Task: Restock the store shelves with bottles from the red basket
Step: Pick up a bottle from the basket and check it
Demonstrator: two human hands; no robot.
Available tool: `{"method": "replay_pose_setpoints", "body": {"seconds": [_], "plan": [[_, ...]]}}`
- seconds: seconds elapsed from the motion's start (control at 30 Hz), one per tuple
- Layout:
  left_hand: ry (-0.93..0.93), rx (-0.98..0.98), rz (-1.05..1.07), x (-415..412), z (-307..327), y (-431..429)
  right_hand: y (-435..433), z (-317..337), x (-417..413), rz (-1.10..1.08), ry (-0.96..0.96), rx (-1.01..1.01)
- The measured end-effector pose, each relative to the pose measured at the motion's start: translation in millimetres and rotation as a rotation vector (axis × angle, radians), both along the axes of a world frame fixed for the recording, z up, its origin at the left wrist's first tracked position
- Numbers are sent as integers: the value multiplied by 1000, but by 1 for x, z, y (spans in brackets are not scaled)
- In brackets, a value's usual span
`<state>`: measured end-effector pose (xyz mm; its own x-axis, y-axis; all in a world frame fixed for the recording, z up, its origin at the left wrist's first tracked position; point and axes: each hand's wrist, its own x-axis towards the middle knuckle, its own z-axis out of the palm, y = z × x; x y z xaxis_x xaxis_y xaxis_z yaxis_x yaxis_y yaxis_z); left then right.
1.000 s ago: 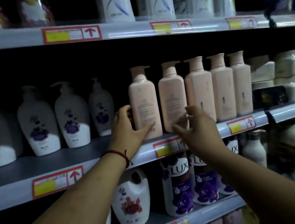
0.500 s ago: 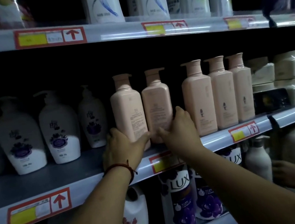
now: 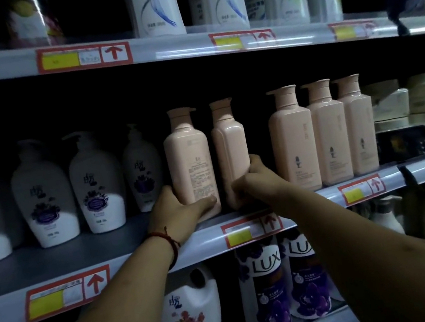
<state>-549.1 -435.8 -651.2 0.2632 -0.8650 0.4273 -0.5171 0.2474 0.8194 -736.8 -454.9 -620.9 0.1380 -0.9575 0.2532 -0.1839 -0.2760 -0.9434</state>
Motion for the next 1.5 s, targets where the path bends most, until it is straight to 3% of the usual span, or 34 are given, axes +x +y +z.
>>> {"method": "replay_pose_setpoints", "body": {"seconds": [0.27, 0.53, 0.83, 1.03, 1.3, 1.5], "plan": [[-39, -20, 23, -2, -1, -1, -1, -2, -12, -4, 34, 3], [-8, -17, 47, -9, 0, -5, 12, -22, 16, -518, 608, -369], [-148, -79, 68, -24, 3, 10, 29, -24, 8, -622, 493, -292], [-149, -73, 9, -27, 5, 14, 43, -23, 2, -758, 648, -372], [-117, -34, -55, -29, 10, 13, 45, -27, -1, -779, 658, -363], [-126, -4, -55, -33, 11, 11, 41, -26, -33, -769, 671, -602]]}}
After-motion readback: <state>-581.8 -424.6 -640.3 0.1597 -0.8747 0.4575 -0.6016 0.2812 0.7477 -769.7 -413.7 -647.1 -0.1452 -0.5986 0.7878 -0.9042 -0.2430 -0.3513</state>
